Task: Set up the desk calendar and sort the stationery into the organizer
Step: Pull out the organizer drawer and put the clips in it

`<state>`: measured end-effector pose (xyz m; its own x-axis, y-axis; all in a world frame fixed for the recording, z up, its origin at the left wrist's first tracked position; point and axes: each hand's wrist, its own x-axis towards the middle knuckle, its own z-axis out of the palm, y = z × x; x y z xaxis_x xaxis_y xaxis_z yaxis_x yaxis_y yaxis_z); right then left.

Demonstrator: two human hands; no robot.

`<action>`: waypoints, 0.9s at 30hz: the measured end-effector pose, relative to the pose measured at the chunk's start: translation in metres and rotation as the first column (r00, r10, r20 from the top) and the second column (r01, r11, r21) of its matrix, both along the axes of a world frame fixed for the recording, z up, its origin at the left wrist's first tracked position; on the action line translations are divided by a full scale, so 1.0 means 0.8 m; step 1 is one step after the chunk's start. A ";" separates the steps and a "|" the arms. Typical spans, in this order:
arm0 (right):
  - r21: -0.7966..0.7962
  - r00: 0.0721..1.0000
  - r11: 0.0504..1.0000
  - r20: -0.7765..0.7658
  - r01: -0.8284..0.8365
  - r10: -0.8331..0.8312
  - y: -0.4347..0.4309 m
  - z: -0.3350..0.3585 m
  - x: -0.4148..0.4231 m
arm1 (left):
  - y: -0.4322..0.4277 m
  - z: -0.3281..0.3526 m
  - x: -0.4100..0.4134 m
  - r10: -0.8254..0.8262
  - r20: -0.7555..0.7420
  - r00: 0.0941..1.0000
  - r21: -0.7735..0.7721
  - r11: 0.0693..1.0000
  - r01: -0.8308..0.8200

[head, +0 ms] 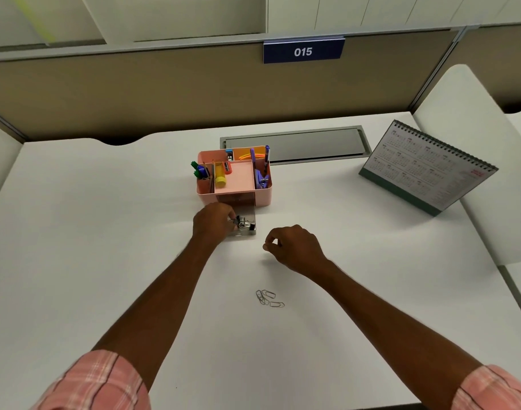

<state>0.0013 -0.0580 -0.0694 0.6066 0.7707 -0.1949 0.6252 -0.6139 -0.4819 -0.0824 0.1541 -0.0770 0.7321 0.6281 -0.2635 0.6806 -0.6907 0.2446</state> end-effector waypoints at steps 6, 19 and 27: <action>0.103 0.942 0.982 -0.315 0.156 -0.116 0.012 -0.008 -0.014 | -0.008 0.002 -0.024 0.178 0.277 0.944 -0.101 0.983 -0.156; -0.263 -0.251 0.508 -0.963 0.821 -0.093 0.068 -0.027 -0.042 | -0.068 -0.021 -0.071 0.977 -0.163 0.141 -0.984 -0.151 -0.089; -0.271 -0.287 0.448 -0.957 0.852 -0.034 0.091 -0.016 -0.029 | -0.057 -0.016 -0.049 0.964 -0.209 0.162 -0.977 -0.214 0.014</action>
<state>-0.0218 0.0150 -0.0820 0.3972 0.4992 -0.7701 -0.9135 0.1342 -0.3841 -0.1219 0.1088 -0.0901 0.3878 0.5303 -0.7539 -0.1407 0.8424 0.5202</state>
